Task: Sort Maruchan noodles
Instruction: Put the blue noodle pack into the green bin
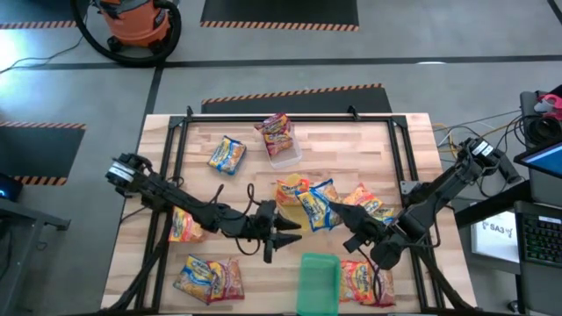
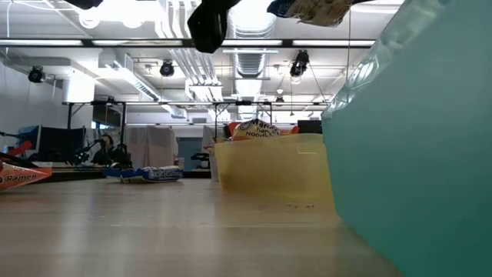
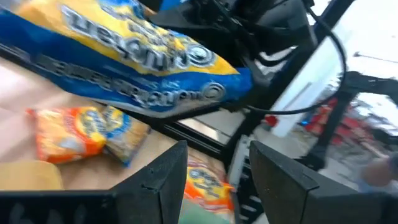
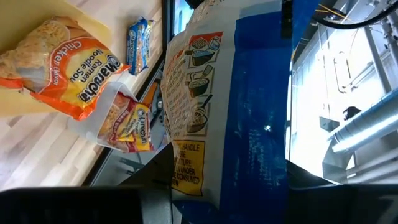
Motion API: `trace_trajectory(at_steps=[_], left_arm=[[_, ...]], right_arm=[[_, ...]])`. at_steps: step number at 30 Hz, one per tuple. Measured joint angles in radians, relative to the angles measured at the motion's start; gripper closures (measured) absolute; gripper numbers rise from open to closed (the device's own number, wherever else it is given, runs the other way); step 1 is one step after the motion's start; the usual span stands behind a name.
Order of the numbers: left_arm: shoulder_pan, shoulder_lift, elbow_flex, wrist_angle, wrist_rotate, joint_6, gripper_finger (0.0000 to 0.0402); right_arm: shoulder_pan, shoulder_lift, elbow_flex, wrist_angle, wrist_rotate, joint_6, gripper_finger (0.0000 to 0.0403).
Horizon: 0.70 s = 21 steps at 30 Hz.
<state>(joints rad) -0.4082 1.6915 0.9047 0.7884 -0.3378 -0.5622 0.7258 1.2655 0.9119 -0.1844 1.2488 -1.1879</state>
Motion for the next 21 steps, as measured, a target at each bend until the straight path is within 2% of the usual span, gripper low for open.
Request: trace_trajectory(at_steps=[5,9,14,21], left_arm=[[0.009,0.096,0.013,0.088,0.046,-0.062,0.0214],[0.062,0.097,-0.001,0.108,0.093,-0.089,0.0196],[0.074,0.085,-0.001,0.161,0.098,0.023,0.0185],[0.059,0.101,-0.002,0.169,0.050,0.017,0.0180]], right_arm=[[0.000,0.000,0.000,0.000,-0.001,0.002,0.0289],[-0.006,0.000,0.000,-0.005,-0.010,0.010,0.0289],[-0.007,-0.001,0.000,-0.069,-0.017,0.001,0.0290],[-0.010,-0.001,0.000,-0.156,-0.012,-0.041,0.0291]])
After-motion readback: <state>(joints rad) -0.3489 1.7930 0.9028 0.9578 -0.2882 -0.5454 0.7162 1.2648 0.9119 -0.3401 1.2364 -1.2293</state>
